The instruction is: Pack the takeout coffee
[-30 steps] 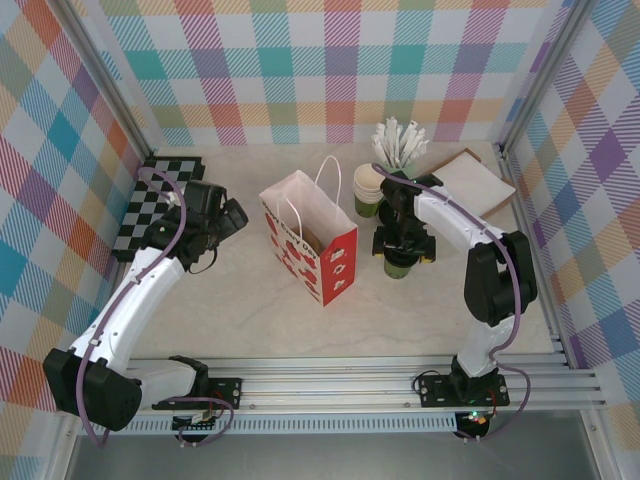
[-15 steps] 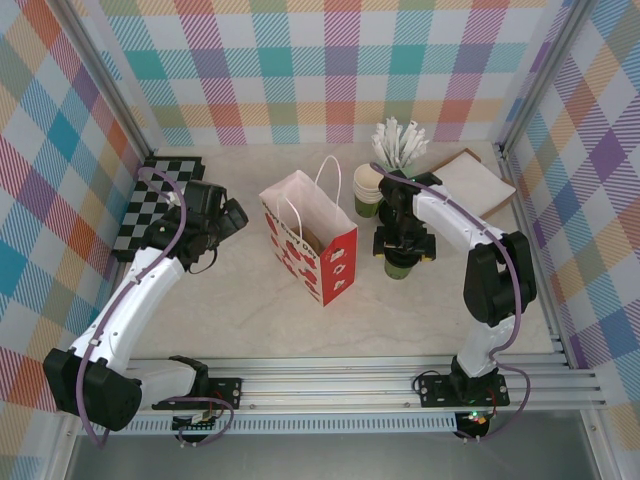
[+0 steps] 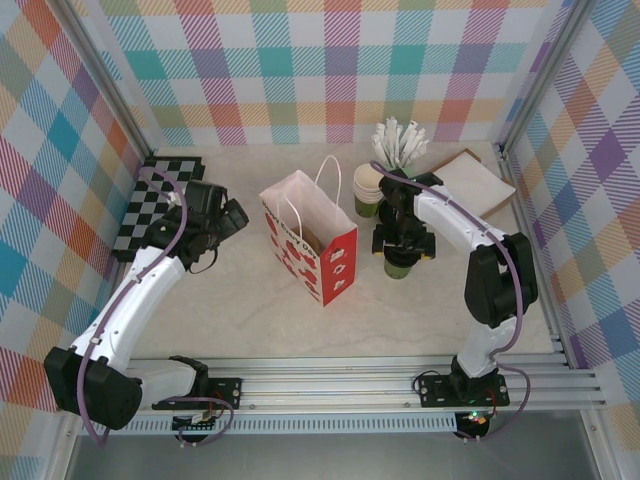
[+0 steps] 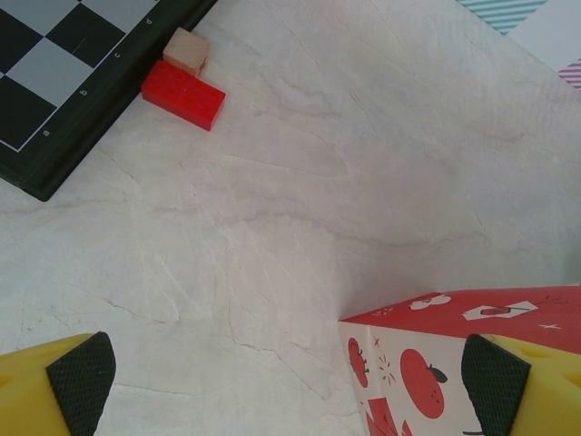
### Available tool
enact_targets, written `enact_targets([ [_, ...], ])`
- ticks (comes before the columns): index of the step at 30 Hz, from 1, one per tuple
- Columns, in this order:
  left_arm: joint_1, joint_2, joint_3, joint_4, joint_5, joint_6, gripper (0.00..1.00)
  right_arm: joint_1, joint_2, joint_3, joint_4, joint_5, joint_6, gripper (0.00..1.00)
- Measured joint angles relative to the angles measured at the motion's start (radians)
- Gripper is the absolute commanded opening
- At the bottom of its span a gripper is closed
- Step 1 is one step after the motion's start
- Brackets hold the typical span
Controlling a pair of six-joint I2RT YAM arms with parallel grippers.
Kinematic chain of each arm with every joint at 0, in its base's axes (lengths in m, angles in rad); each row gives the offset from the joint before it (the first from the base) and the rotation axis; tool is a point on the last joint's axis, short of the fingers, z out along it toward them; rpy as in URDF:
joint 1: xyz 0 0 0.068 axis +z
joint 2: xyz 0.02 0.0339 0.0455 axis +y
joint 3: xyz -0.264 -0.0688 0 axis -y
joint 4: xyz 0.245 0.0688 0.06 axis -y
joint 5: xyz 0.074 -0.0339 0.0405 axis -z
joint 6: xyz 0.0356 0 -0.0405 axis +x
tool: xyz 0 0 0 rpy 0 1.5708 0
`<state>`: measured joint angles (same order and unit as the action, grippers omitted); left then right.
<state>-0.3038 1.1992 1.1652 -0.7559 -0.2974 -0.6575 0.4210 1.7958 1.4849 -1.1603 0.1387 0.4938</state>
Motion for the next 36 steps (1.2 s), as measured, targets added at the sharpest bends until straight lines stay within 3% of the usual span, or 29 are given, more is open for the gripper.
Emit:
enact_targets([
  [13, 0.000, 0.004, 0.000, 0.000, 0.001, 0.000, 1.00, 0.000, -0.007, -0.020, 0.012, 0.000, 0.000, 0.95],
  [18, 0.000, 0.010, 0.000, 0.000, 0.008, 0.000, 1.00, 0.000, -0.007, -0.021, 0.012, 0.004, 0.002, 0.76],
  [25, 0.000, 0.025, 0.001, 0.002, 0.029, 0.006, 1.00, 0.000, -0.013, -0.021, 0.010, 0.026, -0.009, 0.71],
  [31, 0.023, 0.082, 0.071, 0.030, 0.121, 0.094, 1.00, 0.000, -0.071, -0.018, -0.001, 0.038, -0.049, 0.67],
  [36, 0.050, 0.196, 0.252, 0.057, 0.252, 0.241, 1.00, 0.000, -0.147, 0.031, -0.045, 0.045, -0.119, 0.63],
])
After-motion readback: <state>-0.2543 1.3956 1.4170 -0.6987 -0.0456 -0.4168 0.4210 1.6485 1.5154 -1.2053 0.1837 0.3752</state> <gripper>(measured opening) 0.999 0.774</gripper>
